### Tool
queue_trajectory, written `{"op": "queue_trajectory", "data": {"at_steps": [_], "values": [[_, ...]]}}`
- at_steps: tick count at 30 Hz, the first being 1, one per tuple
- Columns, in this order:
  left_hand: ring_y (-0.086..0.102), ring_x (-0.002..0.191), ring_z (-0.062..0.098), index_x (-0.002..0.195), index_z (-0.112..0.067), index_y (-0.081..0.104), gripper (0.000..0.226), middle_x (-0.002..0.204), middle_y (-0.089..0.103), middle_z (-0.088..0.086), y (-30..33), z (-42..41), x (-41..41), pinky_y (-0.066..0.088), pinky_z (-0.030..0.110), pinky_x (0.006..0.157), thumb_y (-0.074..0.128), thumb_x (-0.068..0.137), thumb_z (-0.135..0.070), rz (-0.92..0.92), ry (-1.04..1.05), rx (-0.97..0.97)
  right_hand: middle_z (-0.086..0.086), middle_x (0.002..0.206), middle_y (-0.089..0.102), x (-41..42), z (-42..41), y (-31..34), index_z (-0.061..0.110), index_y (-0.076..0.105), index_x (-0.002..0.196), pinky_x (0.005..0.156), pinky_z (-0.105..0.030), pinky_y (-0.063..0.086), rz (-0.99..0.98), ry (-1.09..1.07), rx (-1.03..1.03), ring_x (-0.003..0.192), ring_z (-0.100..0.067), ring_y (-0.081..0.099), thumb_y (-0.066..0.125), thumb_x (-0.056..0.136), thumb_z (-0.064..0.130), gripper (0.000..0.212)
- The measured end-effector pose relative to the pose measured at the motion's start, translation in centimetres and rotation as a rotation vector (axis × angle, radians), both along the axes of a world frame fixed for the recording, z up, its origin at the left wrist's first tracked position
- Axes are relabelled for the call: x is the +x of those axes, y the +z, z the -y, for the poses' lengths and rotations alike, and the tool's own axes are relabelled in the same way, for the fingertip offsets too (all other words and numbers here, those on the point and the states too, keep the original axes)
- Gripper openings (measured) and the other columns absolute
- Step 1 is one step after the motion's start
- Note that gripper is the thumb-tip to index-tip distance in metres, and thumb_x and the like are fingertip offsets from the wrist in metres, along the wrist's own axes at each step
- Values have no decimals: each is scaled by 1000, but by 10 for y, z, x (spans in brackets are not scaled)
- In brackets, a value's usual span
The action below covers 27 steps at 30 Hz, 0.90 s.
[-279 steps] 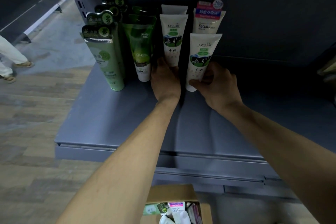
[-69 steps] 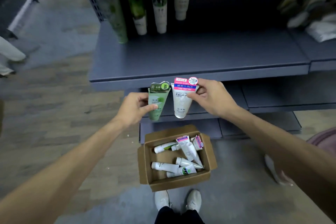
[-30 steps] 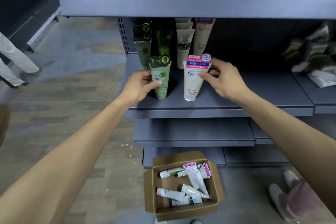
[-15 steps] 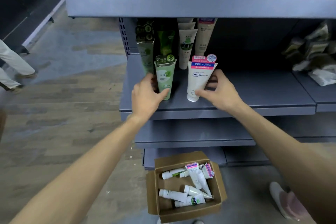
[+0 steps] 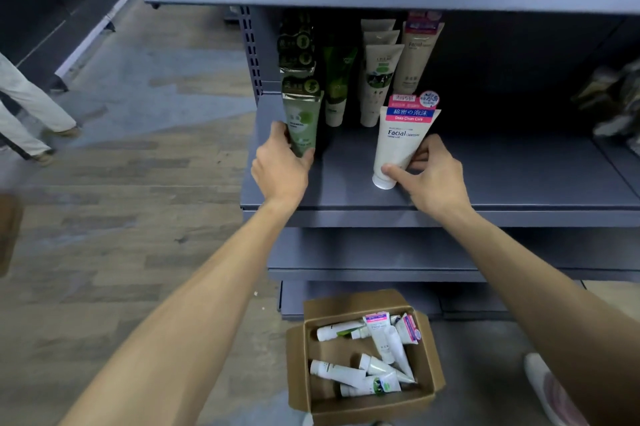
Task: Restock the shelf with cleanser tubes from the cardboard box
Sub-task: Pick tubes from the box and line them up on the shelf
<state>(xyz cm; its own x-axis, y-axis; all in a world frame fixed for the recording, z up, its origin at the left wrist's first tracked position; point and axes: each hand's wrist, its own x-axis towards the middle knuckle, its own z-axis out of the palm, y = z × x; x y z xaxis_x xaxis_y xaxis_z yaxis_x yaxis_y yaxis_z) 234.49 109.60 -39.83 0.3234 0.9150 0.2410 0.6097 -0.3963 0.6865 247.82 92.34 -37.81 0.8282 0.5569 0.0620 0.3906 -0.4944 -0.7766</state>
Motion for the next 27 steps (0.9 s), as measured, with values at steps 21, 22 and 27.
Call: {"op": "queue_trajectory", "data": {"at_steps": [21,22,27], "values": [[66,85,32,99,-11,47,42,90,70,5,-5,-20,14,37,35,64,77,79,-32,-21,29,42,3,98,64,12,-16,-6,10,54,108,58,3,42,13,1,19,75,8,57,82,79,26,44],[66,85,32,99,-12,47,42,90,70,4,-5,-21,13,37,35,64,77,79,-32,-17,28,43,3,98,64,12,-16,-6,10,54,109,57,3,41,11,1,19,74,8,56,82,79,26,44],[67,85,29,99,-13,48,41,89,70,2,-6,-23,14,36,33,65,77,78,-32,3,24,33,6,91,61,12,-17,-4,9,53,109,54,4,38,12,0,9,71,9,54,81,80,25,43]]}}
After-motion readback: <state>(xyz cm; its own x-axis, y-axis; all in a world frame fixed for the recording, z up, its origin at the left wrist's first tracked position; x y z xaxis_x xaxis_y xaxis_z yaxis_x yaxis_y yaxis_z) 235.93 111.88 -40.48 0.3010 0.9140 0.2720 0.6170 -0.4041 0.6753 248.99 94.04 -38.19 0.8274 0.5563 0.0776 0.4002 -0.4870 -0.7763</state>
